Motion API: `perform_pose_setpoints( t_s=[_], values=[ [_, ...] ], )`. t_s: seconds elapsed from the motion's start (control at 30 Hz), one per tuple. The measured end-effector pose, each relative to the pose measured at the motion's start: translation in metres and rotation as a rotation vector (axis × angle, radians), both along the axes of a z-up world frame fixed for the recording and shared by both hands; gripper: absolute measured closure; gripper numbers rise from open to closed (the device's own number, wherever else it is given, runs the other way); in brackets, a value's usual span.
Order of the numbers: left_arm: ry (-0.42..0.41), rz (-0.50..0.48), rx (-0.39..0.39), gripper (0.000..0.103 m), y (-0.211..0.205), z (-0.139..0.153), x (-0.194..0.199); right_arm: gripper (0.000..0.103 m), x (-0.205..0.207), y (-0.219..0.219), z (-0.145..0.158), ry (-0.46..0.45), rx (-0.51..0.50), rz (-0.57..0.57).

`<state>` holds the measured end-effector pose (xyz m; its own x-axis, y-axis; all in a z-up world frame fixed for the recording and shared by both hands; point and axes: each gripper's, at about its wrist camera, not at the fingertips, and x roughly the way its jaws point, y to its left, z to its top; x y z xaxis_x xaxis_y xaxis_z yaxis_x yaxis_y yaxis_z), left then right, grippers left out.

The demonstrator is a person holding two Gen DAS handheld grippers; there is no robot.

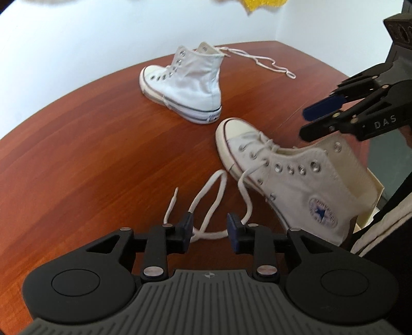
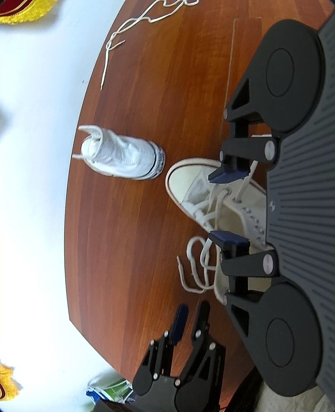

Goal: Lace up shoes with both hands

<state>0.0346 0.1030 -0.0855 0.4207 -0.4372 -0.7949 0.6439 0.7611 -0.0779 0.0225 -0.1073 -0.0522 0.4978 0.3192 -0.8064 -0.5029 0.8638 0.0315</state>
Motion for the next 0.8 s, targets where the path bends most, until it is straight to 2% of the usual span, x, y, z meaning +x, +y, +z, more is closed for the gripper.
perform_pose_setpoints(
  t_s=[0.17,0.47,0.63,0.8],
  values=[
    [-0.003,0.028,0.005,0.07,0.004,-0.004,0.003,0.061,-0.002,-0.01,-0.002,0.006,-0.019,-0.036],
    [0.005,0.005,0.01,0.06,-0.005,-0.004,0.001,0.061,-0.014,-0.035,-0.006,0.032,-0.044,-0.113],
    [0.042,0.02,-0.025,0.06,-0.009,0.002,0.005,0.062,-0.019,-0.048,-0.012,0.056,-0.066,-0.149],
    [0.077,0.047,-0.058,0.053,-0.014,0.016,0.011,0.063,-0.012,-0.06,-0.021,0.08,-0.061,-0.176]
  ],
)
